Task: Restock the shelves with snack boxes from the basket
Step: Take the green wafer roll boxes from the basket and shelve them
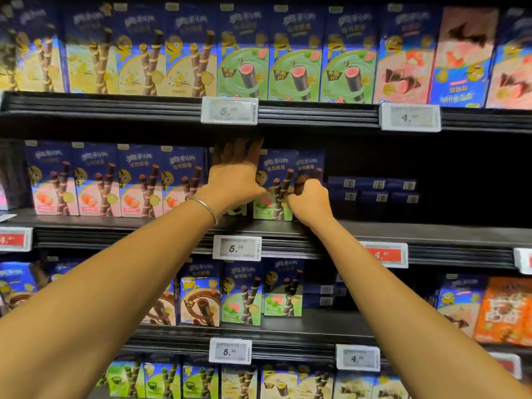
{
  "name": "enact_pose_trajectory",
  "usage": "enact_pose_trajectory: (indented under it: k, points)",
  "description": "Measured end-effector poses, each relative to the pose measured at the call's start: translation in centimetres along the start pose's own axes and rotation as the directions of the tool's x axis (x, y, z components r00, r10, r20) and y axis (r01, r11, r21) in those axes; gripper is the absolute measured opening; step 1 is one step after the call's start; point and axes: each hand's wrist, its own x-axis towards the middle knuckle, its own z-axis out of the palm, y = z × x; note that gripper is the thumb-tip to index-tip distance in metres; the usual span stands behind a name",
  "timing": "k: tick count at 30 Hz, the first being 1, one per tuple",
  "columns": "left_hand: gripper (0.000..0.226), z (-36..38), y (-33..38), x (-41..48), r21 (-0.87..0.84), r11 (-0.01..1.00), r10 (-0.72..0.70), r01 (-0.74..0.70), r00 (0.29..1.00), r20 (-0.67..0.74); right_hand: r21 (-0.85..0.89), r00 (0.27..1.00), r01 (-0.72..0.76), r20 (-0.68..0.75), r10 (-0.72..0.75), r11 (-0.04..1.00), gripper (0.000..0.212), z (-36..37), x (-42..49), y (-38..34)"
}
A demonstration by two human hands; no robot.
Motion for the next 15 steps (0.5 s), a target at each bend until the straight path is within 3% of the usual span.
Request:
enact_pose_trajectory:
  k: [7, 12, 15]
  points:
    - [0.104, 0.0, 0.4, 0.8, 0.07, 0.997, 0.023, -0.025, 0.999, 0.031, -0.026, 0.998, 0.014, 0.061, -0.012, 1.0, 0.023, -0.6, 0.7, 0.4]
    - [0.078, -0.6, 0.7, 1.1, 0.093, 0.996, 0.005, -0.014, 0.995, 0.095, 0.038, 0.989, -0.079, -0.12, 0.083, 0.996, 0.019, -2.6, 1.2, 0.6]
    - [0.081, -0.9, 0.8, 1.4, 0.172, 0.984, 0.028, -0.039, 0.997, 0.066, 0.129, 0.983, -0.147, -0.09, 0.159, 0.981, 0.023, -3.0, 1.6, 0.5]
